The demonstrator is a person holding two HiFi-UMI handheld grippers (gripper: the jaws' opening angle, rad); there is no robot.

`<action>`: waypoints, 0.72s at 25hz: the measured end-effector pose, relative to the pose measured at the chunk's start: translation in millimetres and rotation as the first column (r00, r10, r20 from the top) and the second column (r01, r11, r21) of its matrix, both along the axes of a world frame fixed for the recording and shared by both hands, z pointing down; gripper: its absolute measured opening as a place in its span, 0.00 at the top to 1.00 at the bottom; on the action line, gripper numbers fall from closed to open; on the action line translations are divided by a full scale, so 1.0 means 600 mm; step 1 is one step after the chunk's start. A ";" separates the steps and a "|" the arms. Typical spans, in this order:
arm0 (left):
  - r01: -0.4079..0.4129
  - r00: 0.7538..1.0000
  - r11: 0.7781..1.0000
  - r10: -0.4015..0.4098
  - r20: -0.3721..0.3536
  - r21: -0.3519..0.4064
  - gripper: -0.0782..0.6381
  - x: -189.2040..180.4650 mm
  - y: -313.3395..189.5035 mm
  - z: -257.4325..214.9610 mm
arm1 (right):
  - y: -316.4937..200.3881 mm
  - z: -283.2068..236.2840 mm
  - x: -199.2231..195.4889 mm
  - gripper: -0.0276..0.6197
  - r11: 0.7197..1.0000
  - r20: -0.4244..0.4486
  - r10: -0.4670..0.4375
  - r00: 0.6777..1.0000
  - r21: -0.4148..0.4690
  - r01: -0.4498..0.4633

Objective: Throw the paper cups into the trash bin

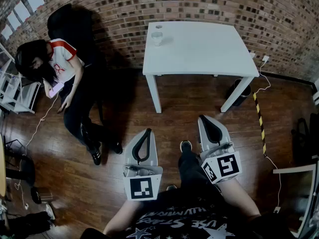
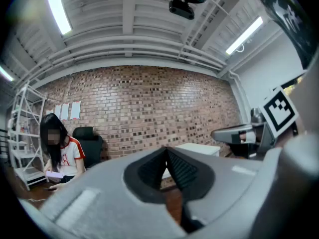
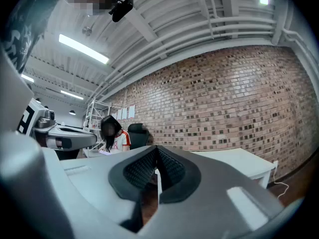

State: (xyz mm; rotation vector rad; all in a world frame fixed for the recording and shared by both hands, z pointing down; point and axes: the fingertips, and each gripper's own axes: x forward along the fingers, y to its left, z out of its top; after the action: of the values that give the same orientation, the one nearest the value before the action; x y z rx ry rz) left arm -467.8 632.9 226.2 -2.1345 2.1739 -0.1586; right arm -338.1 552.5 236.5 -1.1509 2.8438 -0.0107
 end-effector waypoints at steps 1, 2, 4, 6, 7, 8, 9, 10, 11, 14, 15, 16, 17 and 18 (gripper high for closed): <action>0.014 1.000 1.000 -0.014 -0.002 -0.004 0.88 -0.006 -0.022 0.003 | -0.031 0.006 0.001 0.95 1.000 0.003 0.005 1.000 -0.009 -0.005; 0.028 1.000 1.000 -0.028 -0.006 -0.006 0.88 -0.012 -0.044 0.006 | -0.061 0.011 0.002 0.95 1.000 0.006 0.011 1.000 -0.018 -0.011; 0.052 0.999 0.999 -0.052 -0.016 -0.005 0.88 -0.024 -0.092 0.008 | -0.124 0.018 0.002 0.95 0.999 0.015 0.019 1.000 -0.033 -0.018; 0.067 0.998 0.998 -0.067 -0.015 0.004 0.88 -0.036 -0.143 0.007 | -0.182 0.019 -0.004 0.95 0.999 0.024 0.016 1.000 -0.036 -0.015; 0.071 0.997 0.997 -0.071 -0.008 0.009 0.88 -0.041 -0.168 0.007 | -0.209 0.020 -0.008 0.95 0.999 0.025 0.013 1.000 -0.036 -0.012; 0.077 0.997 0.997 -0.077 -0.003 0.013 0.88 -0.045 -0.193 0.006 | -0.234 0.022 -0.011 0.95 0.999 0.025 0.010 1.000 -0.037 -0.009; 0.084 0.996 0.996 -0.084 -0.004 0.018 0.88 -0.049 -0.217 0.005 | -0.259 0.024 -0.015 0.95 0.999 0.025 0.006 1.000 -0.038 -0.005; 0.090 0.996 0.996 -0.090 -0.011 0.022 0.88 -0.052 -0.239 0.004 | -0.281 0.026 -0.018 0.95 0.999 0.023 0.001 1.000 -0.039 0.000; 0.095 0.995 0.995 -0.095 -0.017 0.024 0.88 -0.053 -0.259 0.004 | -0.303 0.027 -0.020 0.95 0.999 0.021 -0.005 1.000 -0.041 0.006; 0.100 0.995 0.995 -0.100 -0.002 0.010 0.88 -0.054 -0.323 0.007 | -0.371 0.030 -0.026 0.95 0.999 0.025 -0.022 0.999 -0.045 0.023; 0.103 0.995 0.995 -0.103 0.001 0.006 0.88 -0.055 -0.345 0.006 | -0.396 0.031 -0.029 0.95 0.998 0.031 -0.027 0.999 -0.049 0.029; 0.110 0.994 0.994 -0.110 0.001 0.006 0.88 -0.058 -0.365 0.004 | -0.420 0.032 -0.032 0.95 0.998 0.037 -0.033 0.999 -0.054 0.035; 0.121 0.993 0.993 -0.121 -0.002 0.010 0.88 -0.061 -0.383 0.001 | -0.442 0.033 -0.035 0.95 0.997 0.043 -0.039 0.998 -0.059 0.041; 0.136 0.991 0.991 -0.136 -0.002 0.018 0.88 -0.065 -0.399 -0.005 | -0.462 0.034 -0.039 0.95 0.997 0.047 -0.045 0.998 -0.062 0.048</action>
State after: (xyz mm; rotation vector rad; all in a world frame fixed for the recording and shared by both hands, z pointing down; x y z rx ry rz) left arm -506.8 393.8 223.4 -1.9772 2.3131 -0.1469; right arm -361.5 275.5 256.9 -1.0801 2.8485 -0.1285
